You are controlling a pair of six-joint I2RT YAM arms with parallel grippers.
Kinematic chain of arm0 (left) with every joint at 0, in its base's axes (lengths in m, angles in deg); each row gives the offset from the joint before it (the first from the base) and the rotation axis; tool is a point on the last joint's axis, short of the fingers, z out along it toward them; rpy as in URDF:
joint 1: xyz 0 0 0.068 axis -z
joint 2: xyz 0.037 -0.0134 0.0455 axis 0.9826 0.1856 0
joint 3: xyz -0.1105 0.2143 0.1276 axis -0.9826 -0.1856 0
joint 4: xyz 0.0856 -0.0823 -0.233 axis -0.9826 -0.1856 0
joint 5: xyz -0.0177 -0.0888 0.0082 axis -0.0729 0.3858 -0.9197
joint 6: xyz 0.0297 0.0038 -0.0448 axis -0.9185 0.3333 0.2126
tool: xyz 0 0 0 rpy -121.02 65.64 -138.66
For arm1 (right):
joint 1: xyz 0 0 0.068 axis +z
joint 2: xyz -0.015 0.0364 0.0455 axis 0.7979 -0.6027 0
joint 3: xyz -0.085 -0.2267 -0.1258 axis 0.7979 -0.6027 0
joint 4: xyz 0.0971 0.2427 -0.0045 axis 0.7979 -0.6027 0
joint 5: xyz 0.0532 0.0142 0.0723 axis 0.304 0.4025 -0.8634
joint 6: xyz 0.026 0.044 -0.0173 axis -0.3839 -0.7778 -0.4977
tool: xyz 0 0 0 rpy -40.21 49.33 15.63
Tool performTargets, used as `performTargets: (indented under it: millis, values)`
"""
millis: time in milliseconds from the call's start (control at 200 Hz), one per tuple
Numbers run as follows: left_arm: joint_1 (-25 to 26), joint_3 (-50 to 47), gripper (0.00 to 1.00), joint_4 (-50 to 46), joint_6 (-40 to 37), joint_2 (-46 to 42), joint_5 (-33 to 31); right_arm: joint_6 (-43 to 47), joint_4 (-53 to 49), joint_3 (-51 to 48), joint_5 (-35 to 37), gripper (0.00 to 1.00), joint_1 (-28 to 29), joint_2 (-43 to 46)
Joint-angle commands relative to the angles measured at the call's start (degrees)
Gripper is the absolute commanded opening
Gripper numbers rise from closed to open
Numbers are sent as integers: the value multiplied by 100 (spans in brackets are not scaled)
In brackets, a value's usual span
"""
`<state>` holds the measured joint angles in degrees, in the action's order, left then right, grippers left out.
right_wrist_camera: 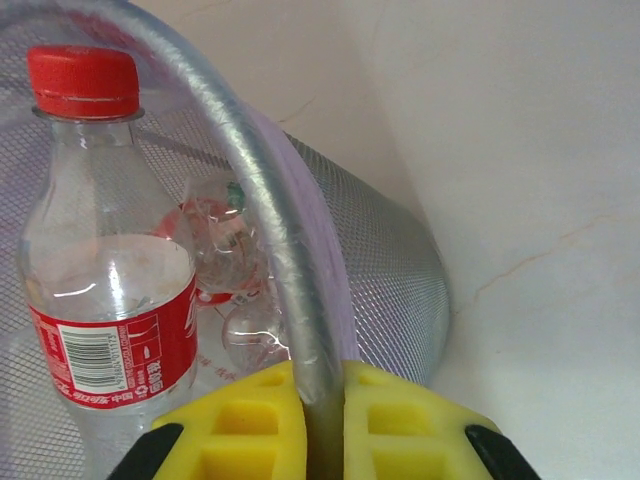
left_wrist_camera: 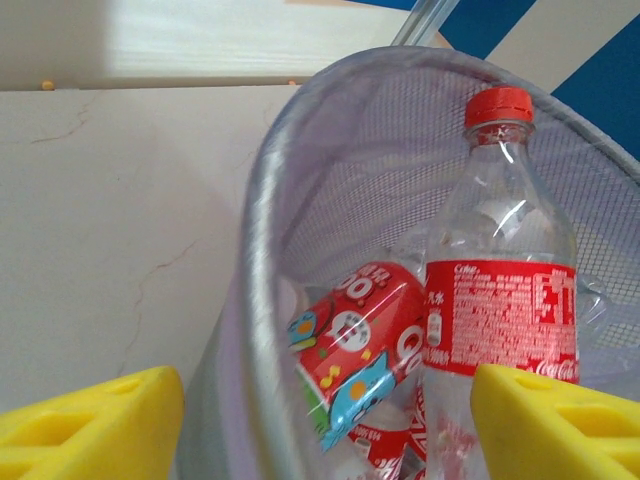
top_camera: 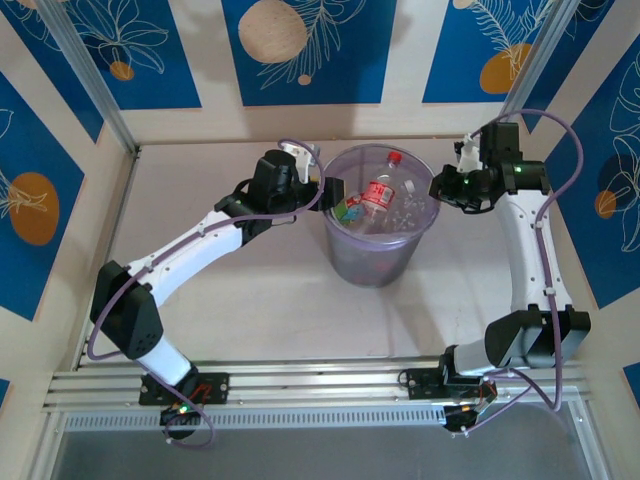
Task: Put the plastic bottles in the bin
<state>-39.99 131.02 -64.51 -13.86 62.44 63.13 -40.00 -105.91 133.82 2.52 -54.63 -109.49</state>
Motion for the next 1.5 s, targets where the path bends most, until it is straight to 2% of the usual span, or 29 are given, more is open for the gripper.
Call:
performTargets:
  millis: [0,295,575,780,915,1075,1201,1286,1386,1496]
  values:
    - [40,239,74,116,16,-145,-18,-193,244,249,-726,0,235,-55]
    - [-79,232,73,-641,-299,-712,-605,-635,795,308,-837,0,1129,-513]
    - [-695,-429,73,-1286,-329,-1476,-1013,-904,1058,778,-813,0,1963,-1268]
    - [-1118,-830,74,-1323,-293,-1836,-974,-806,916,1241,-746,1,2134,-1622]
    - [-1141,-764,84,-1327,-399,-1828,-900,-714,829,1419,-708,17,2047,-1571]
    - [-1190,-536,100,-1543,-634,-1836,-882,-553,790,1515,-821,53,1843,-1324]
    - [-1320,-351,100,-1766,-888,-2053,-962,-395,838,1470,-934,75,1537,-1015]
    - [-1472,-322,100,-1974,-1093,-2345,-1217,-320,977,1260,-870,100,1223,-758]
    - [-1817,-567,100,-2195,-1254,-2692,-1747,-282,1500,529,-447,99,767,-342]
    - [-2392,-1380,100,-1891,-1309,-3088,-2470,-245,2355,-663,244,99,341,87]
